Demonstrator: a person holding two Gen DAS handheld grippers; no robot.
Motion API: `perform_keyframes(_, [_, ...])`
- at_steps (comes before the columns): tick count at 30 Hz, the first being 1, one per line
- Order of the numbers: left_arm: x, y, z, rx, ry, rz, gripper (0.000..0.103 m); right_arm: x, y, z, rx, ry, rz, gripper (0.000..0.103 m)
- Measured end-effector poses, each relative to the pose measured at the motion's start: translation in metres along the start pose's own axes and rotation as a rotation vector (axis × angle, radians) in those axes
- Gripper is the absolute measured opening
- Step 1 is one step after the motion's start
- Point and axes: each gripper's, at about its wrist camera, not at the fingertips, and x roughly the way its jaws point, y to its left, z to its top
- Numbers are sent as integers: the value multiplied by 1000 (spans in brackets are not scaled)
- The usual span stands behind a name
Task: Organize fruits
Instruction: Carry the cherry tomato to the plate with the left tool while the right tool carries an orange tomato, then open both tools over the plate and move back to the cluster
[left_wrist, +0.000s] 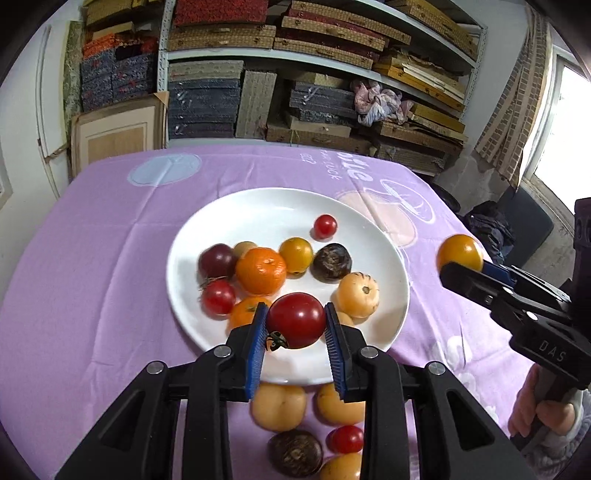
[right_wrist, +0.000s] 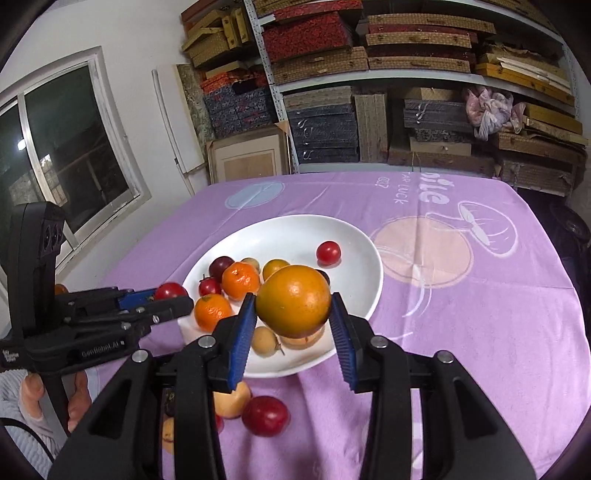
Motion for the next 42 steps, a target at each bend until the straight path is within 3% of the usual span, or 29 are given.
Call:
perform_keyframes(7, [50, -25, -14, 69, 75, 12, 31, 60, -17, 12, 39, 44, -24, 39])
perform_keyframes(12, [59, -18, -15, 60, 59, 28, 43, 81, -25, 9, 46, 60, -24, 42])
perform_keyframes(13, [58, -17, -14, 57, 53, 24, 49, 79, -27, 8, 53, 48, -17, 52])
perform_keyframes(14, [56, -16, -13, 48, 47, 14, 59, 75, -29, 8, 58, 35, -11, 55])
perform_keyframes(16, [50, -14, -13, 27, 28, -8, 67, 63, -31, 10, 66, 6, -2, 56])
perform_keyframes(19, [30, -8, -17, 19, -2, -3, 72, 33, -28, 15, 55, -49, 12, 59])
perform_keyframes(21, [14, -3, -24, 17, -20, 19, 75, 9, -22, 13, 33, -71, 18, 70])
perform_keyframes(22, [5, 1, -29, 15, -25, 35, 77, -3, -19, 8, 21, -78, 22, 78])
perform_keyframes(26, [-26, 15, -59, 8, -50, 114, 92, -40, -2, -33, -63, -57, -9, 96])
perform_keyframes(33, [-37, 27, -99, -7, -27, 181, 95, -62, 26, -129, -212, -22, -58, 99])
perform_keyframes(38, [-29, 23, -102, -9, -11, 123, 95, -59, 44, -137, -300, -14, -52, 99])
perform_keyframes(42, [-15, 12, -103, 32, 12, 162, 96, -56, 38, -135, -268, 7, -38, 99])
